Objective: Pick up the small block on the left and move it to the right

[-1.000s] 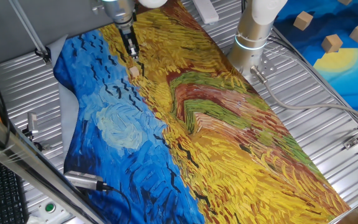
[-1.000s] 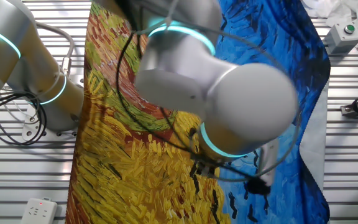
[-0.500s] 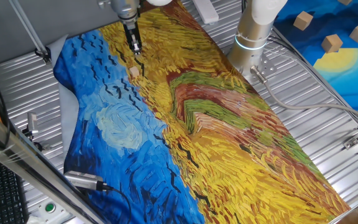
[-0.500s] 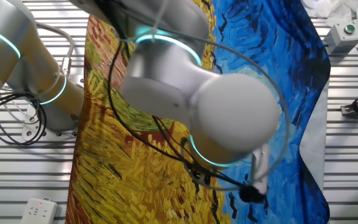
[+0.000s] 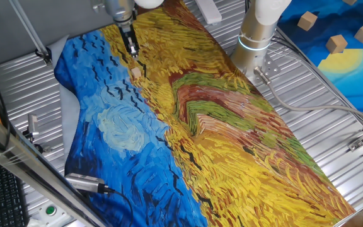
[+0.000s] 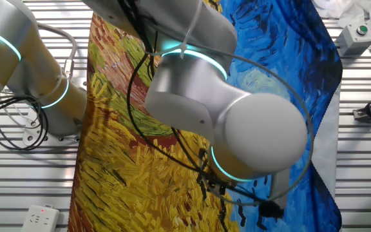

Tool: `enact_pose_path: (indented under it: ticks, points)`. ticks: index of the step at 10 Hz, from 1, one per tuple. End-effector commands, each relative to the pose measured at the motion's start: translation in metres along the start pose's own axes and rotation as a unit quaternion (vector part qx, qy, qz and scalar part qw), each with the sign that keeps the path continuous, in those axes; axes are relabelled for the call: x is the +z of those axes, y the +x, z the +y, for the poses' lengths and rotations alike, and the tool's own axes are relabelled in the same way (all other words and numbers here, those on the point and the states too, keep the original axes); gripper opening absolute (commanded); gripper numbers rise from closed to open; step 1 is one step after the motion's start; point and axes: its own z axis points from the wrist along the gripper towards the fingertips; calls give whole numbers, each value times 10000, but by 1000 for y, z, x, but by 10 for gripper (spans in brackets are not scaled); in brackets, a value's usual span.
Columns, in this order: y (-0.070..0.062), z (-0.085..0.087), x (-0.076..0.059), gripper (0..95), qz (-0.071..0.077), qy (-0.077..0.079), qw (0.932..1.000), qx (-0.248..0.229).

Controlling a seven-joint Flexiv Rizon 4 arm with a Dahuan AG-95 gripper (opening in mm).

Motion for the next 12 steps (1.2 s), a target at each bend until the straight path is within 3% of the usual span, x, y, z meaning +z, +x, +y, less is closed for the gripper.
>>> enact_pose_path:
  ticks: [1, 4, 6, 10, 12]
  points:
    - [-7, 2, 2, 0, 44, 6, 10000, -9]
    - [-14, 2, 6, 0, 34, 43, 9999, -98]
    - [-15, 3, 5, 0, 81, 657, 9952, -714]
    - [-16, 3, 7, 0, 122, 801, 9927, -892]
    - [-16, 3, 10, 0, 102, 679, 9950, -719]
